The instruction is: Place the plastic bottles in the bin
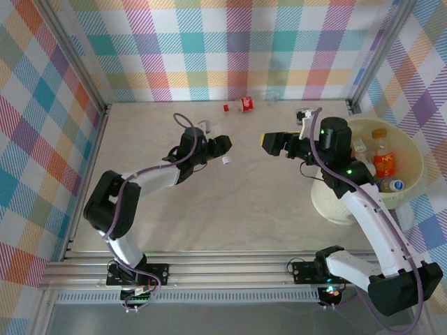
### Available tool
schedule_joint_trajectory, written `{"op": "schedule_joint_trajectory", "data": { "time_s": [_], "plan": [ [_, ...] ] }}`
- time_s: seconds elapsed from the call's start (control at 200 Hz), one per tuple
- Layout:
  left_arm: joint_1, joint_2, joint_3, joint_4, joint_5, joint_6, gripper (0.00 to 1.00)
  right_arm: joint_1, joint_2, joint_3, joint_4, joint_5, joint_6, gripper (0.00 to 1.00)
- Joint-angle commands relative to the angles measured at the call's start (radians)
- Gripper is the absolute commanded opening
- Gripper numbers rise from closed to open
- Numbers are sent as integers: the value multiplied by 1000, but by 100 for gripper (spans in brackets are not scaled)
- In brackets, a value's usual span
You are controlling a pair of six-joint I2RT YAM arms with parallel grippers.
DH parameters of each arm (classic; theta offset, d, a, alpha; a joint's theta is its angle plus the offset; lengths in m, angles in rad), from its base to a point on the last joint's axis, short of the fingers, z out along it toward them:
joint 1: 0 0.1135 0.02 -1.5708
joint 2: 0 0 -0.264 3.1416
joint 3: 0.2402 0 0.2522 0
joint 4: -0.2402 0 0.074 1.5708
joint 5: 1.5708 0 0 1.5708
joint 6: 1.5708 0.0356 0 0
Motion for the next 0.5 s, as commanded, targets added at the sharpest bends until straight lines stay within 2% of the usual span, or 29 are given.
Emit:
{"op": "schedule_joint_trajectory", "data": {
  "time_s": [0.0, 0.14, 0.335, 0.495],
  "plan": [
    [-4, -112, -60, 128, 115, 31, 51, 8, 21, 4, 60, -29, 56, 100],
    [-4, -196, -94, 126, 232, 49, 51, 8, 64, 29, 71, -173, 78, 100],
    [-8, -276, -135, 197, 397, 42, 51, 8, 138, 69, 87, -260, 116, 100],
    [-23, -313, -131, 249, 513, 44, 51, 8, 195, 102, 177, -432, 212, 100]
  ]
}}
